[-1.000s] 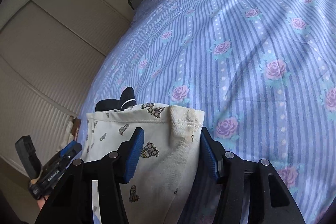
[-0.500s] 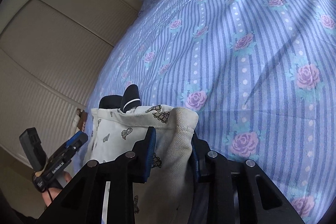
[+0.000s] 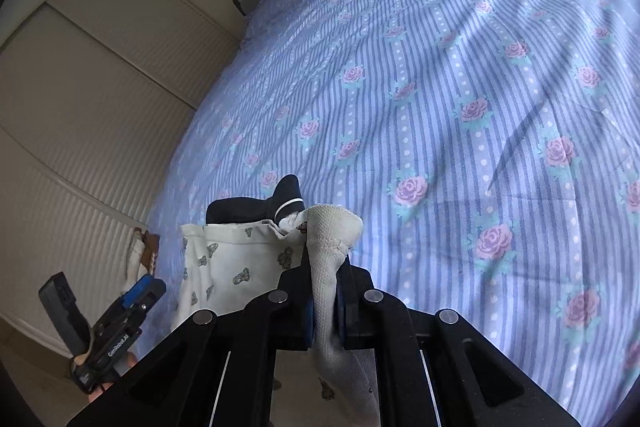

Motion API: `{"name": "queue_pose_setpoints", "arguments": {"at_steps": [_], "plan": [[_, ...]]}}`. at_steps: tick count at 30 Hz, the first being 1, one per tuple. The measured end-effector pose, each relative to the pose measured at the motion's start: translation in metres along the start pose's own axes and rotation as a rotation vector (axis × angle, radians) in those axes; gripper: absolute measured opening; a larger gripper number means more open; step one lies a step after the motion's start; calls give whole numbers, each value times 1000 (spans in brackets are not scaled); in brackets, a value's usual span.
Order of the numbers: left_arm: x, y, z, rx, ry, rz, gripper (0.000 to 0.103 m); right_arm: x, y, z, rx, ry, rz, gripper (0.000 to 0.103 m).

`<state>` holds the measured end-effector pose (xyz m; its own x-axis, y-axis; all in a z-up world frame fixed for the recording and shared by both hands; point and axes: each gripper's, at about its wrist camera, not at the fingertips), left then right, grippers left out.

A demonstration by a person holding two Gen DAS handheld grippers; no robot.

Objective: Fold small clothes
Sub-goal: 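Fold the gripped side over onto the other half with the right gripper, release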

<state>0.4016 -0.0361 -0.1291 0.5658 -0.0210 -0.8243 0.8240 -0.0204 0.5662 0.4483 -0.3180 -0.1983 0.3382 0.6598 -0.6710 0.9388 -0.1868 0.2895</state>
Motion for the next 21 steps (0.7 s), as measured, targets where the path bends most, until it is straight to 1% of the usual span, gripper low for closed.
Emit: {"name": "queue_pose_setpoints", "arguments": {"at_steps": [5,10,15,18,21], "plan": [[-24,0,-36,-14,-3,18,60,-11,-5,-54,35,-114,16,9],[-44,-3,-76,-15,8,43,62,-2,-8,-114,40,-174,11,9],[-53,-7,-116,-35,11,50,62,30,-9,-168,31,-187,-22,9],[-51,-10,-140,-54,14,39,62,62,-6,-198,24,-193,-48,9],[-47,-14,-159,-69,20,27,62,101,-3,-217,41,-182,-93,9]]}}
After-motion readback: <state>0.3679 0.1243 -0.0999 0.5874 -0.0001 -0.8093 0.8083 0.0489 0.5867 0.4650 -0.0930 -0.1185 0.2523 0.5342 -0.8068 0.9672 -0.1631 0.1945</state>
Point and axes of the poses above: each gripper's, at about its wrist camera, not at the fingertips, and x roughly the way its jaws point, z to its right, y to its top, and after that the axes turned 10 degrees about -z, right-handed
